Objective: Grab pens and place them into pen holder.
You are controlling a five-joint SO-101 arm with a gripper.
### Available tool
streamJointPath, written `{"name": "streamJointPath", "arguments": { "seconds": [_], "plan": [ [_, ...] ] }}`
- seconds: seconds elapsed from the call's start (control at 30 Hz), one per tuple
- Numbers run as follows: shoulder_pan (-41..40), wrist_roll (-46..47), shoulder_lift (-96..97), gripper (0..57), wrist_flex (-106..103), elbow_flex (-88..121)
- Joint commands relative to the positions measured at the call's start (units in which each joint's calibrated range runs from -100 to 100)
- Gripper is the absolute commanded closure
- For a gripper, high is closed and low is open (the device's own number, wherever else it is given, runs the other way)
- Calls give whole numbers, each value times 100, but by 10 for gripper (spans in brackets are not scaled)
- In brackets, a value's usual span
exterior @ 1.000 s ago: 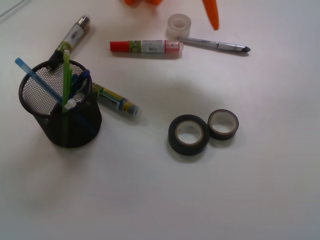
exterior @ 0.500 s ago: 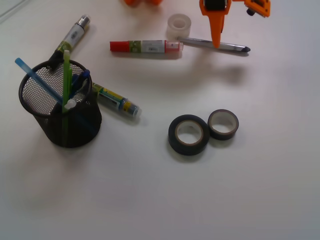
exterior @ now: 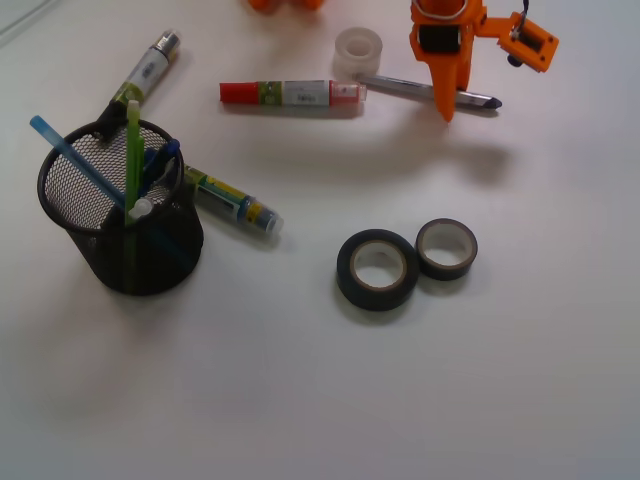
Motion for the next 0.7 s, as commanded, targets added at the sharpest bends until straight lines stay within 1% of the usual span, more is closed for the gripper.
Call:
{"name": "streamJointPath", "arguments": {
  "seconds": [0.0, 0.13, 0.2, 0.3, 0.43, 0.47, 0.57, 0.67],
  "plan": [
    [45, 20, 448, 569, -15, 20],
    [239, 49, 363, 572, 46, -7],
    [396, 210, 49, 572, 195, -161],
    [755, 396, -631, 572, 1254, -849],
    [1465, 596, -1464, 572, 2968, -2172],
    [1914, 796, -1821, 572, 3073, -2652],
    [2452, 1094, -2348, 572, 2540, -3114],
    [2864, 1158, -2833, 572, 1735, -3204]
  ]
}}
